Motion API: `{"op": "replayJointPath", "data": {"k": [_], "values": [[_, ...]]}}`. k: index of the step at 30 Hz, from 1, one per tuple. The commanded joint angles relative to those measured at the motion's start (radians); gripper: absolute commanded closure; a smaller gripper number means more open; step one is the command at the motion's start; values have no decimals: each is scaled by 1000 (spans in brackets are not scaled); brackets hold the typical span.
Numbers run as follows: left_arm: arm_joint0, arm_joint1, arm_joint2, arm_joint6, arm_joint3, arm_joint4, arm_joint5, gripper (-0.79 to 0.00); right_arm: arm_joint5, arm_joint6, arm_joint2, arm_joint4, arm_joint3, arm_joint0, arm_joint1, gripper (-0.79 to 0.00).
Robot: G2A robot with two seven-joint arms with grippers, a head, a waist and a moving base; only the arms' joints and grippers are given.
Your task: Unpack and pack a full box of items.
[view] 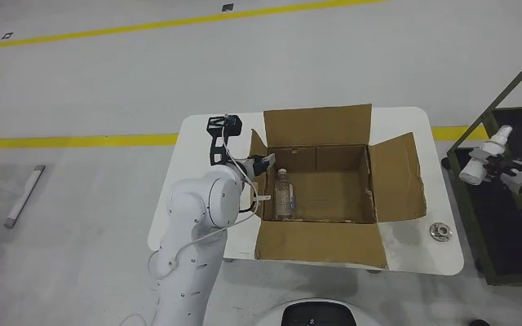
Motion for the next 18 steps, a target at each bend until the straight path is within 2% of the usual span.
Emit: {"op": "replayJointPath", "data": {"k": [1,6,11,15,16,18], "values": [[0,0,0,0,0,0,0,-785,8,14,-21,29,-42,38,5,0],[0,0,0,0,0,0,0,-785,-9,45,-197,26,-96,81,14,0],[0,0,0,0,0,0,0,-785,-16,7,-474,-70,-64,87,11,0],[39,5,-22,59,-17,38,5,-785,62,-73,-664,-166,8,115,0,0],[50,6,-29,64,-28,54,13,-785,58,-95,-711,-230,24,125,-1,0],[69,8,-43,63,-47,80,29,-785,102,-108,-785,-259,71,148,-8,0]]}}
